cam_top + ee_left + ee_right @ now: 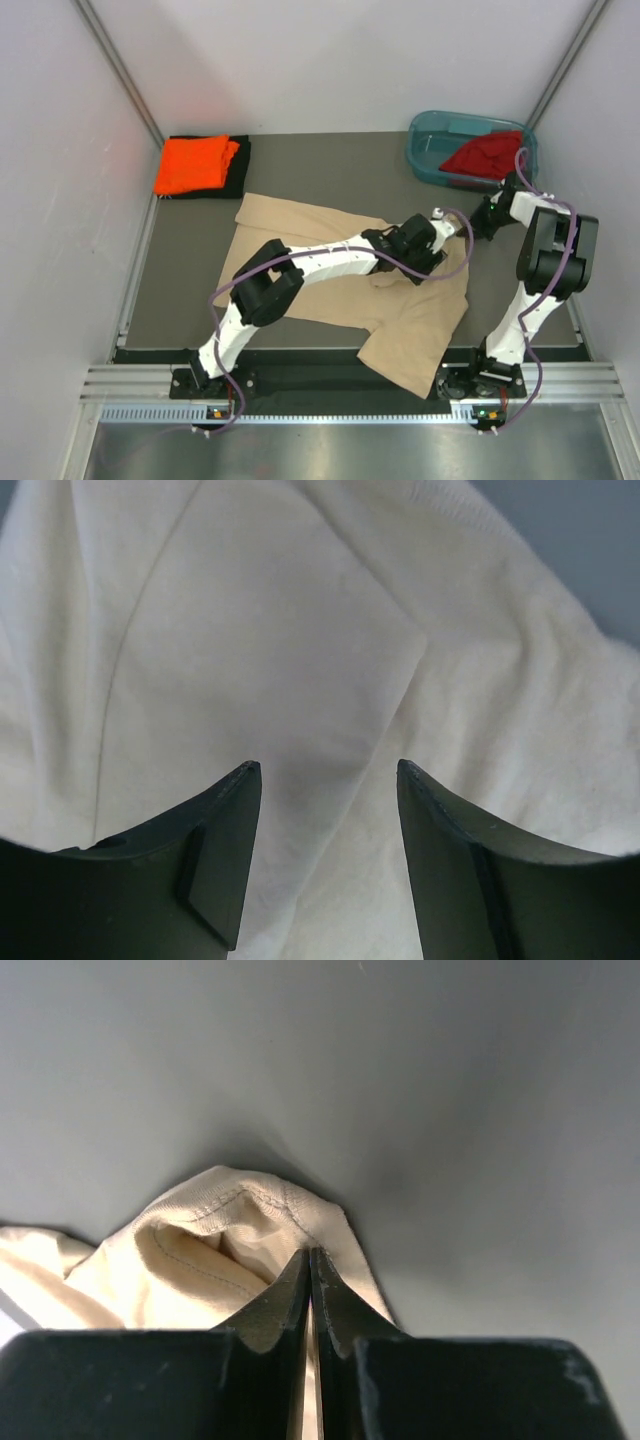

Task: Fold and stack the t-shirts
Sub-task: Fold the tshirt

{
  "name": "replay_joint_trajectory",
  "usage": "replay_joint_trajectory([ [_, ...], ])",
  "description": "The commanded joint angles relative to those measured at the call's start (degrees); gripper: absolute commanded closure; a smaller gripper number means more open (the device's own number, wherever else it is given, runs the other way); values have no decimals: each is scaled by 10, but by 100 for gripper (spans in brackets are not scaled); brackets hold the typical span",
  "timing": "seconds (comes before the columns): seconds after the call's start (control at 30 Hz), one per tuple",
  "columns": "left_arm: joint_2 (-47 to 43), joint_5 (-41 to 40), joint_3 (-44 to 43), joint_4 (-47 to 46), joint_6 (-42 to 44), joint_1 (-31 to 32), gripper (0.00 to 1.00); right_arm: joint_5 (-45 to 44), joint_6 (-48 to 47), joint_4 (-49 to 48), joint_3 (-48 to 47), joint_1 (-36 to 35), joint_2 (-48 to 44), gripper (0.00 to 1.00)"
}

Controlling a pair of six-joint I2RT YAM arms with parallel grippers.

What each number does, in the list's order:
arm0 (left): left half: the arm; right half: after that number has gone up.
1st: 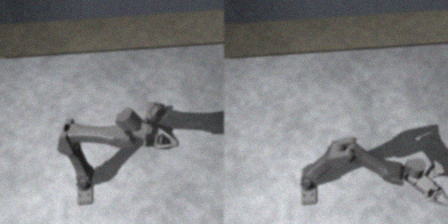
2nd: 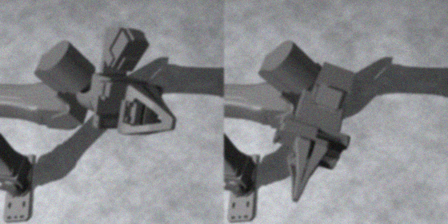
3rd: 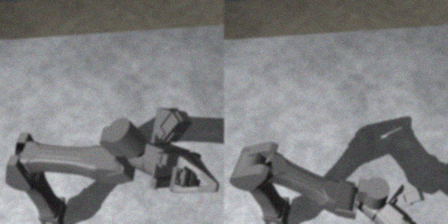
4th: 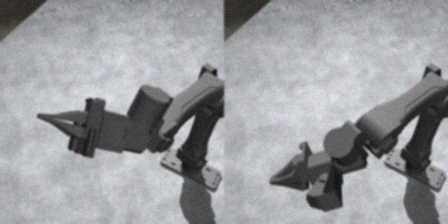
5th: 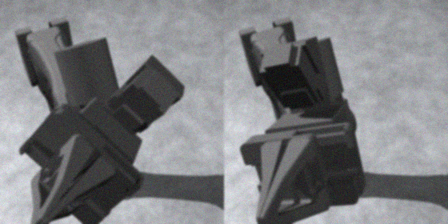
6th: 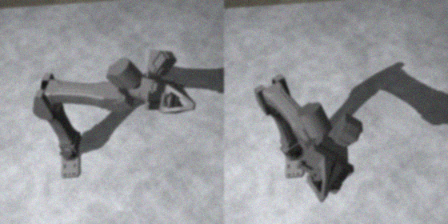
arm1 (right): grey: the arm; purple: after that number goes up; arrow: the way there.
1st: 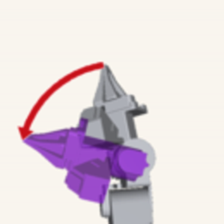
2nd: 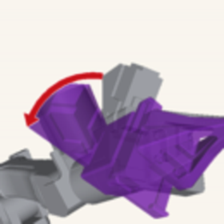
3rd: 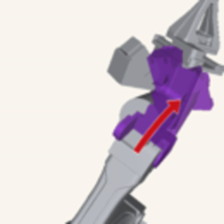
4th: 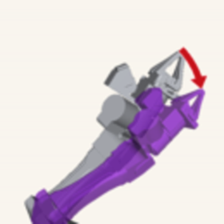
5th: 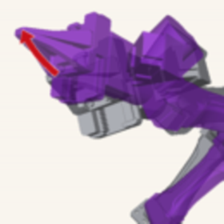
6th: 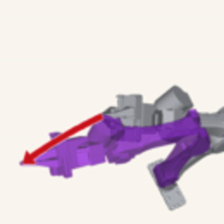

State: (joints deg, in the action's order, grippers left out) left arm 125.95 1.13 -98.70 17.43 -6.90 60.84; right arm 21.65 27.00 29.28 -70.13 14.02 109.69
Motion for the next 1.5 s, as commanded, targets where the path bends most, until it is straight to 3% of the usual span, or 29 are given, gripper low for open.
replay_joint_trajectory([
  [0.0, 17, -36, -47, -35, 33, 17, 38, -31, 1, 8, -19, 3, 18, 97],
  [0.4, 76, -72, -106, -20, 78, 33, 38, -42, 13, 24, -46, 7, 40, 98],
  [0.53, 89, -91, -119, -20, 86, 33, 44, -40, 16, 25, -45, 7, 40, 98],
  [0.63, 91, -87, -127, -19, 90, 32, 59, -40, 21, 24, -43, 7, 41, 100],
  [0.67, 86, -82, -127, -15, 90, 33, 71, -45, 22, 25, -43, 7, 42, 100],
  [0.8, 65, -75, -121, -10, 91, 32, 88, -63, 35, 25, -41, 9, 43, 100],
  [0.97, 21, -70, -98, -5, 92, 33, 99, -88, 59, 31, -34, 15, 44, 100],
  [1.23, -49, -58, -41, 1, 98, 33, 100, -99, 68, 35, -26, 40, 49, 100],
  [1.47, -33, -58, -43, 10, 94, 33, 100, -4, 37, 15, -19, 43, 20, 100],
])
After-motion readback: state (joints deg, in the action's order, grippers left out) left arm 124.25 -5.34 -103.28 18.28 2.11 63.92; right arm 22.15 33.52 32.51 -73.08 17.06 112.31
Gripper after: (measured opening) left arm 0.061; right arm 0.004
